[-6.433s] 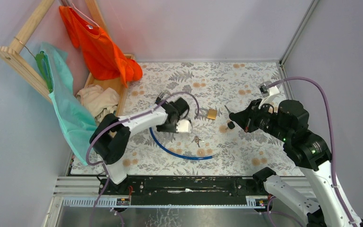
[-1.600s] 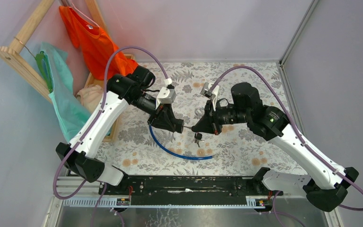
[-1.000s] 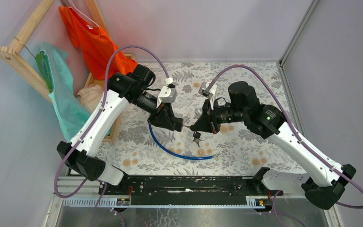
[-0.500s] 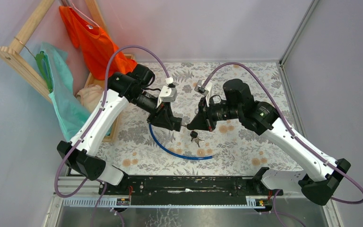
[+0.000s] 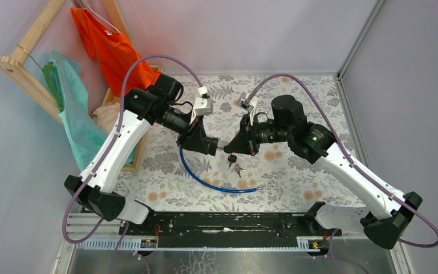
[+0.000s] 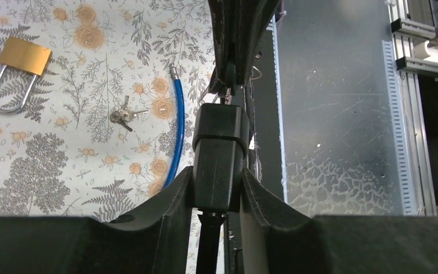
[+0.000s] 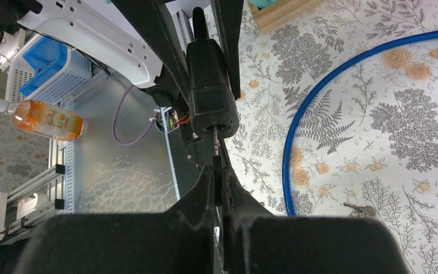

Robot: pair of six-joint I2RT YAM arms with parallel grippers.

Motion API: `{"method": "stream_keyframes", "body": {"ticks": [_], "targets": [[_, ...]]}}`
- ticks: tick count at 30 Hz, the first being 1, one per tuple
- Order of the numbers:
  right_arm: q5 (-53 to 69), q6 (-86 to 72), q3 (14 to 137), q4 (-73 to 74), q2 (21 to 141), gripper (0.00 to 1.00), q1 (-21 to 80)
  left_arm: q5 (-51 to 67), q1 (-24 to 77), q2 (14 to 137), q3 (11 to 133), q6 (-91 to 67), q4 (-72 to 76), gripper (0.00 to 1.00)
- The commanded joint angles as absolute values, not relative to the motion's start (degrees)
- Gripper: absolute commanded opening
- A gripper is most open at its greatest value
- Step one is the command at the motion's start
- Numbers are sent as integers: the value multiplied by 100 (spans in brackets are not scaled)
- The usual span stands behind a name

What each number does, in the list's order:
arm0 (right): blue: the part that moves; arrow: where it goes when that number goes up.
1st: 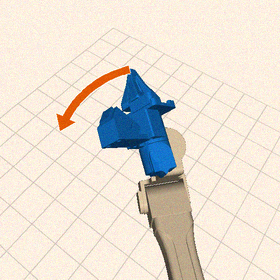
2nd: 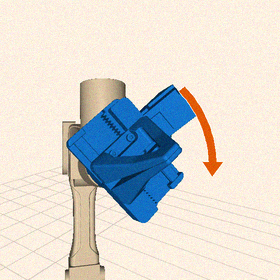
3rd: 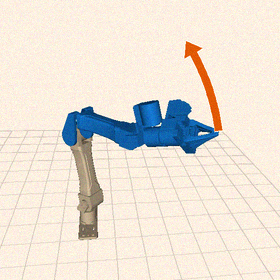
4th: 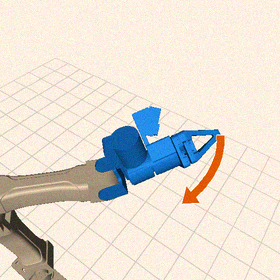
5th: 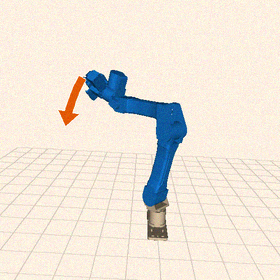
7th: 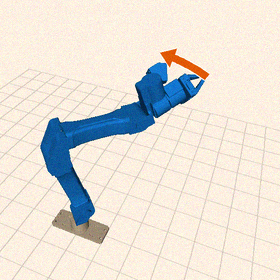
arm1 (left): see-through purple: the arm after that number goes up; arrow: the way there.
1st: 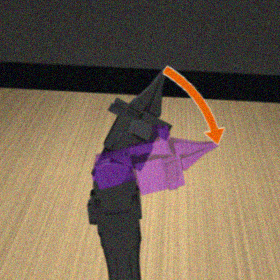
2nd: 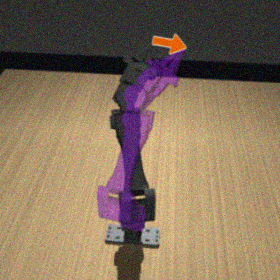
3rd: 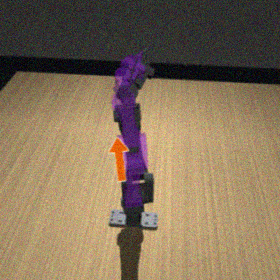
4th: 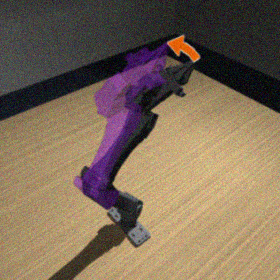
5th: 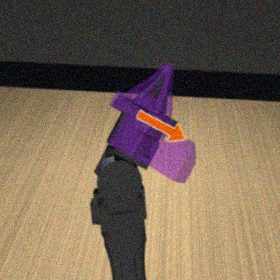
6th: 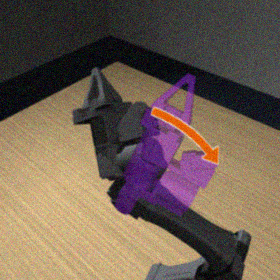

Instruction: Unlock with the key

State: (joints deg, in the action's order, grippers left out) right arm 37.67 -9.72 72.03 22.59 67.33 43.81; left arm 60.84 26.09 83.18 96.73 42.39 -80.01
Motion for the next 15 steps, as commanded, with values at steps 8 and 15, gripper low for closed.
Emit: {"method": "stream_keyframes", "body": {"ticks": [8,15], "targets": [[3989,-1349,7427,541,7010,0,4568,6795,3108,7885,9457,2557,-5491,0],[3964,-1365,7292,438,6864,0,4699,6965,3209,7612,8596,215,-2903,0]]}}
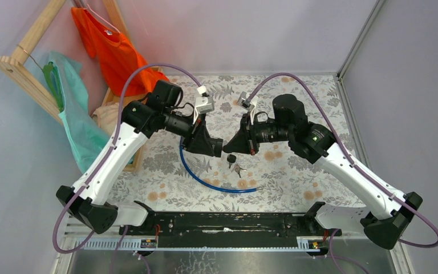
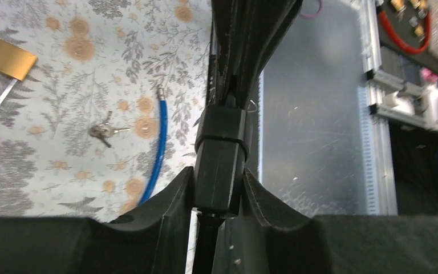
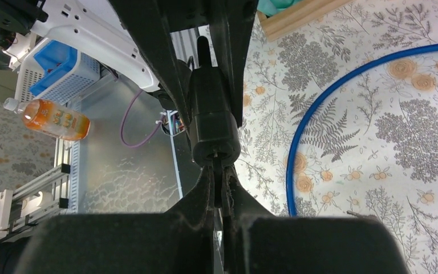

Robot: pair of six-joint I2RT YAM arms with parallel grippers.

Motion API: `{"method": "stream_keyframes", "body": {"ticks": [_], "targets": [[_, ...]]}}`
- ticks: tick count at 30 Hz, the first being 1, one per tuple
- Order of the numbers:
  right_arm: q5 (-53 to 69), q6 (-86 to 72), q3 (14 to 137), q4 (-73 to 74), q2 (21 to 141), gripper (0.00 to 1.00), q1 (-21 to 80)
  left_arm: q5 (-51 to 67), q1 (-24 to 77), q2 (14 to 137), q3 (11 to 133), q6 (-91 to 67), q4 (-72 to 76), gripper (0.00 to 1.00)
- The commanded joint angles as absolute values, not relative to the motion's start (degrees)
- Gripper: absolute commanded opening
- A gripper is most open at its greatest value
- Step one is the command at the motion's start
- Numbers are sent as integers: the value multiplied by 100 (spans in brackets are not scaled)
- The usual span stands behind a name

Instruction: Unlock with the key

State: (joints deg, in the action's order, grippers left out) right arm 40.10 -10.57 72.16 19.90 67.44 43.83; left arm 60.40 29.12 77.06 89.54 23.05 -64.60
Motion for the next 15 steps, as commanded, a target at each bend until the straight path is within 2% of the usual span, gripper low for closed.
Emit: {"method": "stream_keyframes", "body": {"ticks": [1,6,10,15], "targets": [[3940,-1389,7220,369,6792,0,4700,6945,3208,7539,8497,-181,-2437,0],[3834,-1541,6941,238,6475,0,4698,7250,3253,7506,8523,-484,-2025,0],[4064,-2045,6878,101,6444,0,4699,6988,3243,7419,8624,446,-2675,0],[4432,-2825,7096,179,6649,0,4697,6050,3181,7182,8571,1849,-3268,0]]}}
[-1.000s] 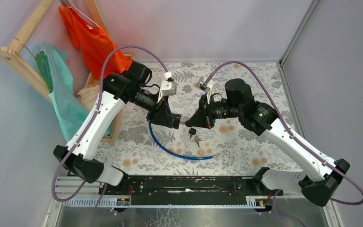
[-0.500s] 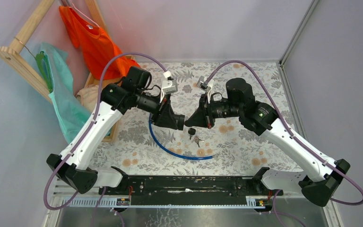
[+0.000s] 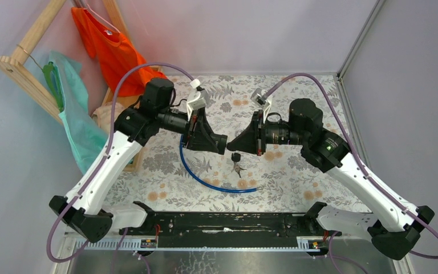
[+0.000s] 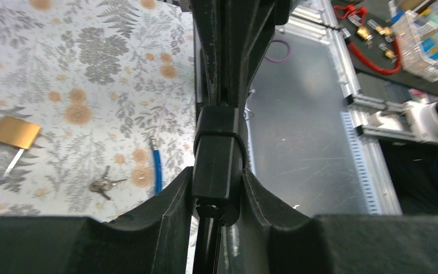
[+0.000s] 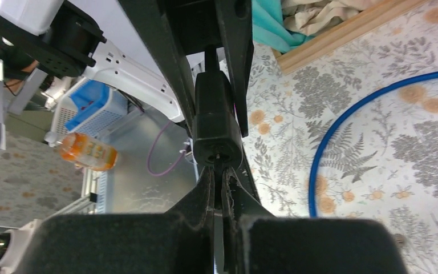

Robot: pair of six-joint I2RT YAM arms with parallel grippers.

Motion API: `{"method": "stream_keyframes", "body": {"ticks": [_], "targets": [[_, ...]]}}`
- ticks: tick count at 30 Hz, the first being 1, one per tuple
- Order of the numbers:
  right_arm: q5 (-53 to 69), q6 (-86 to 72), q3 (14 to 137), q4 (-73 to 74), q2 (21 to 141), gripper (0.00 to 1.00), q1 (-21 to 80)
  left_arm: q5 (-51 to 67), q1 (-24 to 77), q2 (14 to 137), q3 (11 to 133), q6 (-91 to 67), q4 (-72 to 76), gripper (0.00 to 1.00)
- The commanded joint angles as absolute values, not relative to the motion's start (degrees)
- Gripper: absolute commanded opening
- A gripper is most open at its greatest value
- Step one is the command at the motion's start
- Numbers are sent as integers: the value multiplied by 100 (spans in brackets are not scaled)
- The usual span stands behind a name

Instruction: Unlock with the key

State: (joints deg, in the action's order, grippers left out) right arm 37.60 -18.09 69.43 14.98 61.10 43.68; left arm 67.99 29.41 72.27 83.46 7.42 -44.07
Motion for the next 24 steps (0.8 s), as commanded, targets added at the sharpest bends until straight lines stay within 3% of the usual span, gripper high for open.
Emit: {"method": "stream_keyframes", "body": {"ticks": [1,7,12,15,17,21,24], "targets": [[4461,-2922,7126,266,6687,0,4691,5876,3182,7127,8573,2279,-3498,0],[4817,-3806,6853,63,6812,0,4579,5071,3206,6894,8454,4096,-4268,0],[5316,-4770,6489,-564,6864,0,4167,4582,3208,6649,8128,4772,-4339,0],[5090,-4266,6621,63,6809,0,4053,4363,3208,6711,8158,4542,-4343,0],[4614,-3417,6956,908,6769,21,4052,4490,3208,6884,8340,4180,-4582,0],[3719,-2053,7058,1344,6385,75,4056,5178,3184,7168,8525,3092,-4749,0],[3361,-1038,6710,1013,5878,92,4106,5822,3106,7351,8645,2366,-4764,0]]}}
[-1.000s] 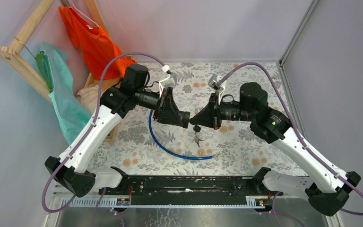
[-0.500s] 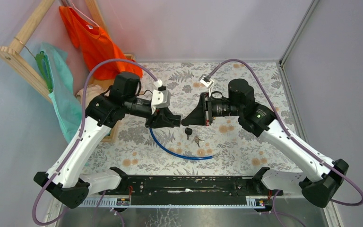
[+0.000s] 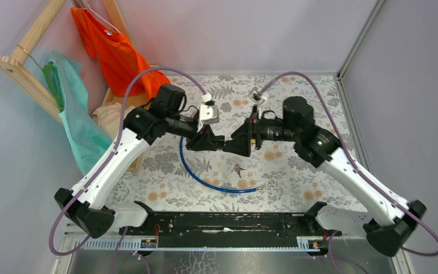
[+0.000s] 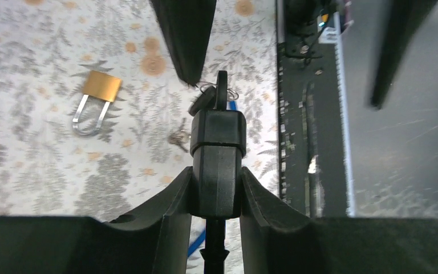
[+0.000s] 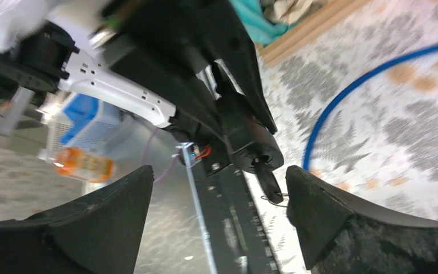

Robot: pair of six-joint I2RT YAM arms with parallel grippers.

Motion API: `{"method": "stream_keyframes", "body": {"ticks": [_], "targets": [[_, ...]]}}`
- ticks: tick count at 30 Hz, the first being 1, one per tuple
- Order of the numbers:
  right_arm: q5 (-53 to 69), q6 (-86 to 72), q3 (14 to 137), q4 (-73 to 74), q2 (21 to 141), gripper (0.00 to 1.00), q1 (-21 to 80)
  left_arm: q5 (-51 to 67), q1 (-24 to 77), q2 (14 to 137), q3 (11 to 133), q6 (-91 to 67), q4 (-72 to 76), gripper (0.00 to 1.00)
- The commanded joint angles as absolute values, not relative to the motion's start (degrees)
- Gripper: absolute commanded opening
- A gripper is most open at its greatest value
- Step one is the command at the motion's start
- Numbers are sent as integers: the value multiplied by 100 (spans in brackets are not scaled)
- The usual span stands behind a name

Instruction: Unlock with the key

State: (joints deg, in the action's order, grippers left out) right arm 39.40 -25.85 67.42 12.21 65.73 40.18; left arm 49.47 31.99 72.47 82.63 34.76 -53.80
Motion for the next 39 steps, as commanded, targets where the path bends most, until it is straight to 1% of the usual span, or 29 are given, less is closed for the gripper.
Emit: {"method": "stream_keyframes", "body": {"ticks": [1,3,7,11,19,24,29,33,36,38,39], "targets": [[3341,-682,6552,852,5708,95,4143,6061,3062,7427,8704,2124,-4764,0],[3280,21,6245,509,5424,100,4239,6458,2976,7641,8800,1606,-4755,0],[3001,1439,6004,339,5146,100,4566,6924,2929,7897,8899,930,-4759,0],[2684,2582,6114,554,5213,100,4888,6966,2925,7925,8904,786,-4750,0],[1113,4276,6325,924,5605,100,6117,7022,2927,7994,8890,492,-4746,1],[186,5016,6298,652,5859,99,6652,7025,2927,8000,8860,493,-4823,1],[-239,5432,6351,686,6059,88,6839,7109,2931,8059,9017,622,-5198,1],[-467,5535,6360,651,6073,76,6864,7173,2927,8062,9033,772,-5462,2],[-657,5655,6325,663,6060,72,6881,7257,2923,8052,9059,835,-5560,2],[-753,5694,6312,647,6065,64,6899,7370,2931,8042,9038,829,-5557,4],[-792,5686,6318,616,6064,60,6908,7419,2927,8035,9037,805,-5557,8]]}}
